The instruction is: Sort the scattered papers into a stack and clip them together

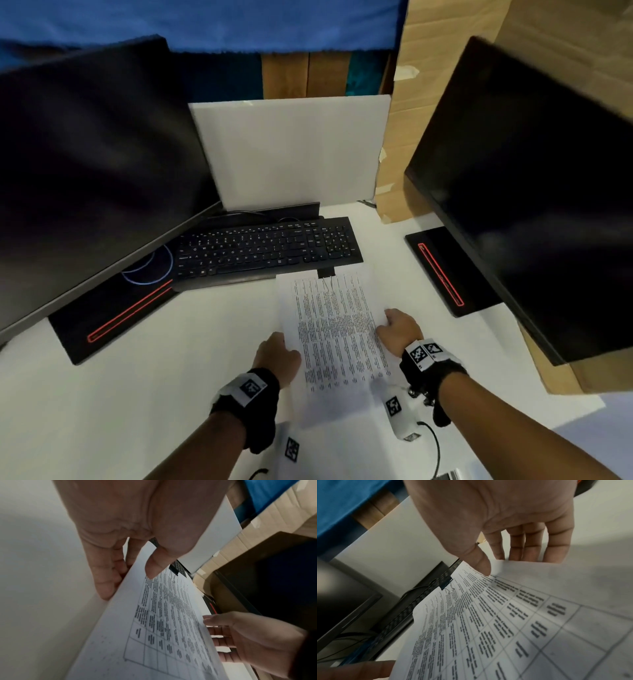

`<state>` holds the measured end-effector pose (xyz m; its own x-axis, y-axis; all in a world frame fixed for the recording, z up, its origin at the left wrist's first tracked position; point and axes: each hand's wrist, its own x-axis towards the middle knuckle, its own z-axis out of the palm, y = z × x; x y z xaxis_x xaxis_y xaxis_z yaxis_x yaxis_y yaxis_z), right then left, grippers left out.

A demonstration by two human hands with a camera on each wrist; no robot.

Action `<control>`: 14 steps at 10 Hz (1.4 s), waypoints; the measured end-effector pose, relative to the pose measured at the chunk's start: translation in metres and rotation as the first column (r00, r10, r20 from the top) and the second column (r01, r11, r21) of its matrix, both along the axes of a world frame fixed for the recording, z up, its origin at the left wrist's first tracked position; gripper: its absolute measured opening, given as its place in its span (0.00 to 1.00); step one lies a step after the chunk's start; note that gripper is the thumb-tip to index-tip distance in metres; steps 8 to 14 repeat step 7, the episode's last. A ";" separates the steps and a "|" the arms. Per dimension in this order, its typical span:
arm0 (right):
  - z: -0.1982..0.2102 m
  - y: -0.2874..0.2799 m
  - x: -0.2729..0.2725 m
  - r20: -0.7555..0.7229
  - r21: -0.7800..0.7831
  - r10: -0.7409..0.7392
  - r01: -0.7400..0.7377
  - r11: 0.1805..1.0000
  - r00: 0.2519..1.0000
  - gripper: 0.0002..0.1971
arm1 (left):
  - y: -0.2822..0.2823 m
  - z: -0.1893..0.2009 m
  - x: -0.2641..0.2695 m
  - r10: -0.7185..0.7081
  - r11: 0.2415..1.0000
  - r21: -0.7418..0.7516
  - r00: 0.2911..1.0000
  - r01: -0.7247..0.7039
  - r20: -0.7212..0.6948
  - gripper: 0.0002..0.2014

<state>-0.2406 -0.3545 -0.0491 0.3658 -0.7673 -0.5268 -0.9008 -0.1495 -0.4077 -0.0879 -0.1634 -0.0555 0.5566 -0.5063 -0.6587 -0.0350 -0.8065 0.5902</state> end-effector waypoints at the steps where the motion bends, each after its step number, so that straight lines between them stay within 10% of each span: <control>1: 0.002 -0.027 -0.013 -0.045 -0.003 -0.047 0.047 0.999 0.998 0.26 | -0.031 0.008 -0.017 -0.031 0.999 0.010 0.999 0.031 0.008 0.17; 6: 0.020 -0.080 -0.028 -0.287 -0.057 -0.095 0.082 0.995 0.953 0.32 | -0.098 -0.005 -0.040 -0.044 0.996 -0.083 0.996 0.037 -0.083 0.25; 14: 0.030 -0.058 -0.023 -0.272 -0.174 -0.169 0.124 0.977 0.947 0.32 | -0.092 0.003 -0.041 -0.067 0.994 -0.089 0.996 0.062 -0.058 0.19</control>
